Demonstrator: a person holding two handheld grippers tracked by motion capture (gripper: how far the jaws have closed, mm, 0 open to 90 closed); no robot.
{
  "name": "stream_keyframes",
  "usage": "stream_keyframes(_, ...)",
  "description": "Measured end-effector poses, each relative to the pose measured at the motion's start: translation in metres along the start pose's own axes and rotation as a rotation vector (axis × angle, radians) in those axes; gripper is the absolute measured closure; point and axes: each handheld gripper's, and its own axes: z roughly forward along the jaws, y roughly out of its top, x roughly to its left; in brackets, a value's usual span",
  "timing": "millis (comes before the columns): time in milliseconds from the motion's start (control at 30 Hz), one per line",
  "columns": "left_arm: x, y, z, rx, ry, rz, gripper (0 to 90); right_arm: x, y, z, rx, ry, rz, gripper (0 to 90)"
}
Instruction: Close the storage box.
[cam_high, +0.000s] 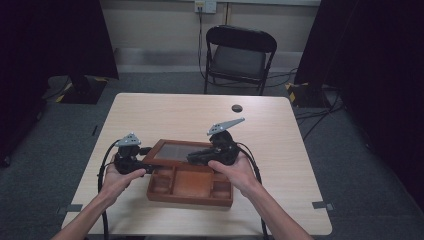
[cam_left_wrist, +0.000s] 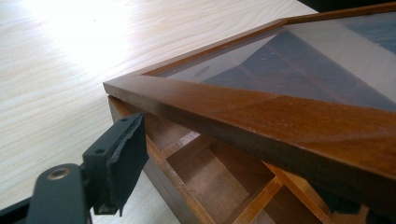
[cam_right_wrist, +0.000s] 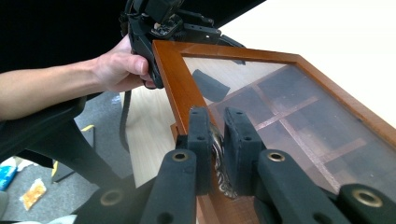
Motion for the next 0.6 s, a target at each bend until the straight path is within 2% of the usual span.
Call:
stream_keyframes(133,0.003,0.000,0.000,0.005,-0.003,-0.006,19.0,-0.003,-0.001,-0.002,0.005,0.002,-0.003,82.0)
stream_keyframes(367,0.020,-0.005,-0.003,-0.002,0.010,-0.071,19.2,-0.009,-0.007,-0.010,0.014,-0.009,-0.003,81.7)
stream_keyframes(433,0.026,-0.007,-0.002,0.013,0.035,-0.063,19.5,-0.009,-0.010,-0.012,0.027,-0.011,-0.015,81.6)
stream_keyframes(533,0.034,-0.009,-0.003,0.014,0.055,-0.084,19.7,-0.008,-0.016,-0.013,0.043,-0.014,-0.027,81.5)
stream_keyframes(600,0.037,-0.009,-0.005,0.016,0.074,-0.084,19.8,-0.008,-0.020,-0.012,0.055,-0.014,-0.027,81.5)
